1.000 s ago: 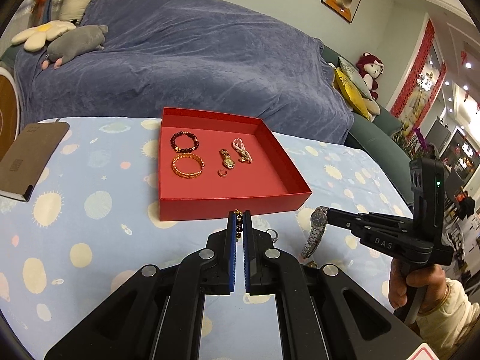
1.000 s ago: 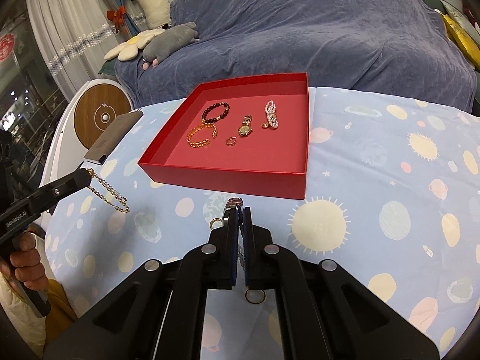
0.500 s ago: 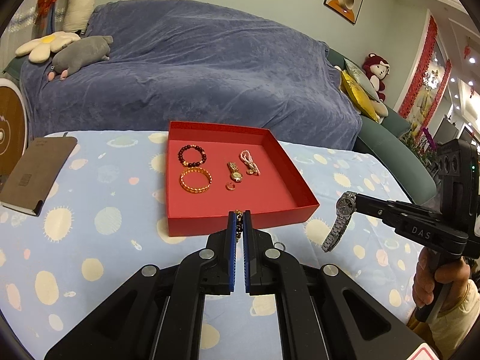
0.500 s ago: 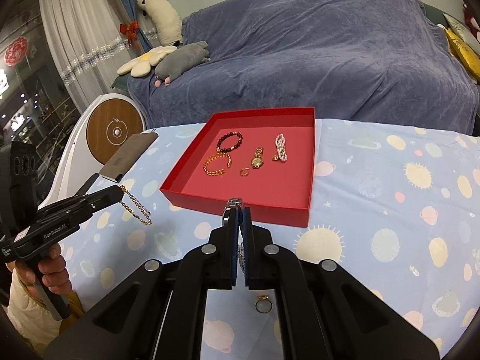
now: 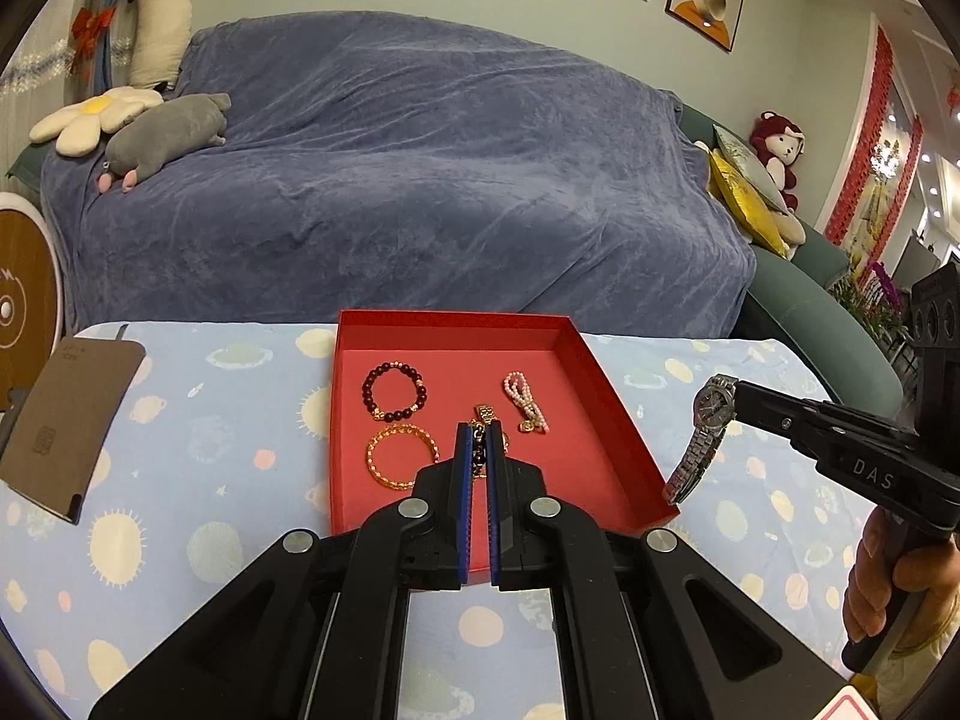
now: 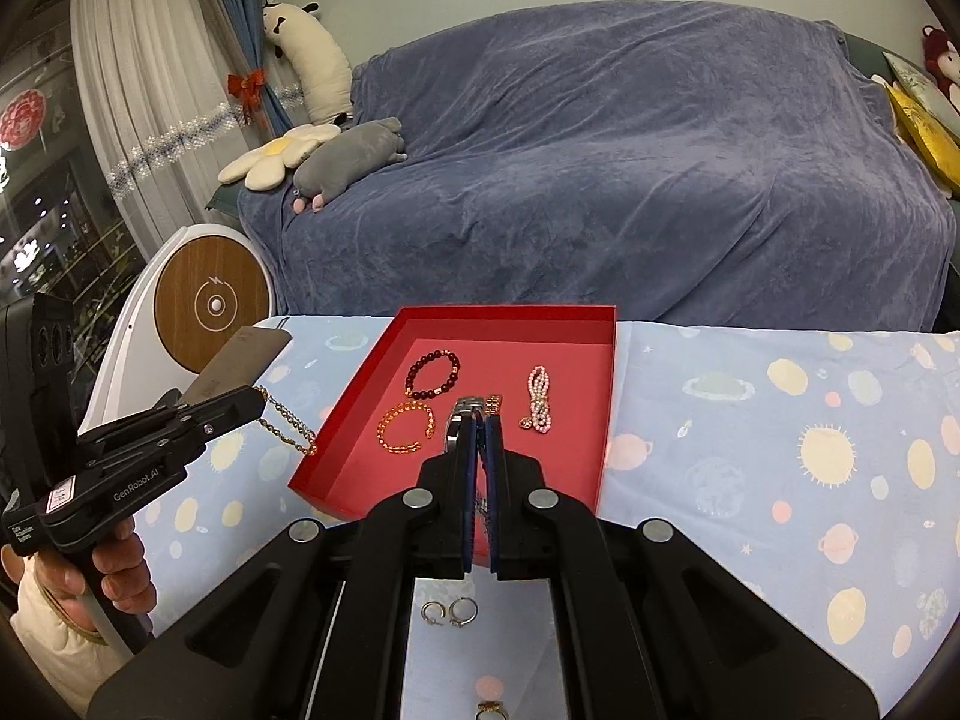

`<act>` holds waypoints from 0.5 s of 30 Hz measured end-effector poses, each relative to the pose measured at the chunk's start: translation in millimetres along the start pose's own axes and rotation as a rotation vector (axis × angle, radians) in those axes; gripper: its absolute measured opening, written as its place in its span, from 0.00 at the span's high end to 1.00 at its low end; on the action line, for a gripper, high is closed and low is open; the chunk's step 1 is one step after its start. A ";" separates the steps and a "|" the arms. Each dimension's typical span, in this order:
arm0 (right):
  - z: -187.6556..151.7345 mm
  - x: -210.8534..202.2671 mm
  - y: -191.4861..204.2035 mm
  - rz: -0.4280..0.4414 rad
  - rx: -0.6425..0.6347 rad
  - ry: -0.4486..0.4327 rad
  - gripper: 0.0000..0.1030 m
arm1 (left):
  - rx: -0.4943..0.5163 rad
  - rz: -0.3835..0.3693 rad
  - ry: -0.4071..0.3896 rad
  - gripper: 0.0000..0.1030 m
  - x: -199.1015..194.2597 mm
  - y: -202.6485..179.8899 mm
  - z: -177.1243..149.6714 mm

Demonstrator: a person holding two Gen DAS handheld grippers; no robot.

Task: Organize jewelry
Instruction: 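Lower both held pieces into the red box and open both tools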

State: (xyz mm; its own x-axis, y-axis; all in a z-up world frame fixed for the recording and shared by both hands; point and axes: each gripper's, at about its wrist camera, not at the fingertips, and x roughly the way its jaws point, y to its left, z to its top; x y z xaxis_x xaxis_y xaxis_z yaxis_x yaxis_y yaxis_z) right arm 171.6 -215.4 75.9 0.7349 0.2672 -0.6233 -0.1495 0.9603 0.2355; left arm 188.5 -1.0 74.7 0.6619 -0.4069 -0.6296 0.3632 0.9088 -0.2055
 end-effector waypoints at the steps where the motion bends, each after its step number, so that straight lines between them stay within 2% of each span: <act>1: -0.3 5.6 -1.0 0.000 0.005 0.008 0.98 | -0.001 0.002 0.012 0.98 6.6 0.6 -0.6; 7: -8.2 35.0 -6.2 -0.019 0.002 0.064 0.98 | -0.025 0.012 0.078 0.98 34.6 10.2 -9.4; 11: -13.2 46.5 -11.0 -0.034 -0.003 0.087 0.98 | -0.008 0.062 0.082 0.97 41.1 14.4 -12.9; 14: -14.3 49.7 -14.0 -0.042 -0.002 0.090 0.98 | -0.030 0.084 0.084 0.92 42.7 21.7 -12.7; 15: -14.7 50.3 -14.8 -0.041 0.000 0.090 0.97 | -0.043 0.090 0.084 0.86 42.2 25.2 -12.9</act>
State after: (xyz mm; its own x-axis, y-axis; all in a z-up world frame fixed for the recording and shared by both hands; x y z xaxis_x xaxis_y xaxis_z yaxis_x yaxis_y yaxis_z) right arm 201.0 -215.0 30.2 0.6779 0.2337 -0.6970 -0.1208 0.9706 0.2080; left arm 217.1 6.0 33.3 0.6323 -0.3162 -0.7073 0.2755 0.9450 -0.1762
